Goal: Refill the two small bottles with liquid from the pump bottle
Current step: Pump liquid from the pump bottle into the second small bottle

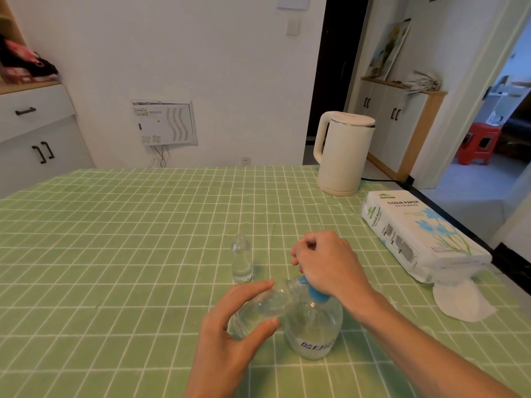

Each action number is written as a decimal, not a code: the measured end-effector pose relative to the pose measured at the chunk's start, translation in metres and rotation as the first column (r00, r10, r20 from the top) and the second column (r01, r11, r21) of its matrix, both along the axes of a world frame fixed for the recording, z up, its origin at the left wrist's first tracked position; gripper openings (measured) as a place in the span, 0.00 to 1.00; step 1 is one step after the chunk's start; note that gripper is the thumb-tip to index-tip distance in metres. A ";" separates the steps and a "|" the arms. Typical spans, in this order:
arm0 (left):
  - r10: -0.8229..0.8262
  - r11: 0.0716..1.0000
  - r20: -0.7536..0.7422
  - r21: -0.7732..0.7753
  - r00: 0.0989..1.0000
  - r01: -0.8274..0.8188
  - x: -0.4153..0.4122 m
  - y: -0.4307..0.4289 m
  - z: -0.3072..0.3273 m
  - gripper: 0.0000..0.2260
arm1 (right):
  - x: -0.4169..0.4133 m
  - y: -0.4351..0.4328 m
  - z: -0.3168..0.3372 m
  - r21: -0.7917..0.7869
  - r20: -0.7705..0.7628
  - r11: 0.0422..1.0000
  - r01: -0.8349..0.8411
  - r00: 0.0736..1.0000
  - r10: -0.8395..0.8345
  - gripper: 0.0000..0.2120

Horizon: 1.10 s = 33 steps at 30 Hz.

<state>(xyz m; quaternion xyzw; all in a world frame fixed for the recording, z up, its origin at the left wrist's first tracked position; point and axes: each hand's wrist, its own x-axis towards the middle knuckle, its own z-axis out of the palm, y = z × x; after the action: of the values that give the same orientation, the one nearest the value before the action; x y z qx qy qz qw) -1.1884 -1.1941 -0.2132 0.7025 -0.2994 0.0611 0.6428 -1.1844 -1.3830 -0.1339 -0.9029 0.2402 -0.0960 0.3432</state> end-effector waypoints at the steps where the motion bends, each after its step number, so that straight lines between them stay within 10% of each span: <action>1: 0.004 1.000 0.000 0.002 1.000 -0.004 0.000 0.000 -0.001 0.23 | -0.001 0.000 0.000 -0.007 0.000 1.000 0.001 1.000 -0.001 0.16; 33: -0.002 1.000 -0.019 0.009 1.000 0.002 0.001 0.003 0.002 0.23 | 0.004 -0.003 0.009 -0.010 -0.006 1.000 -0.011 1.000 0.011 0.15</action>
<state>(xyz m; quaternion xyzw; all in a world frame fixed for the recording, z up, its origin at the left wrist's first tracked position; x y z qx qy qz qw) -1.1871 -1.1915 -0.2113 0.7056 -0.2942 0.0525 0.6425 -1.1808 -1.3858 -0.1249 -0.9062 0.2357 -0.0927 0.3385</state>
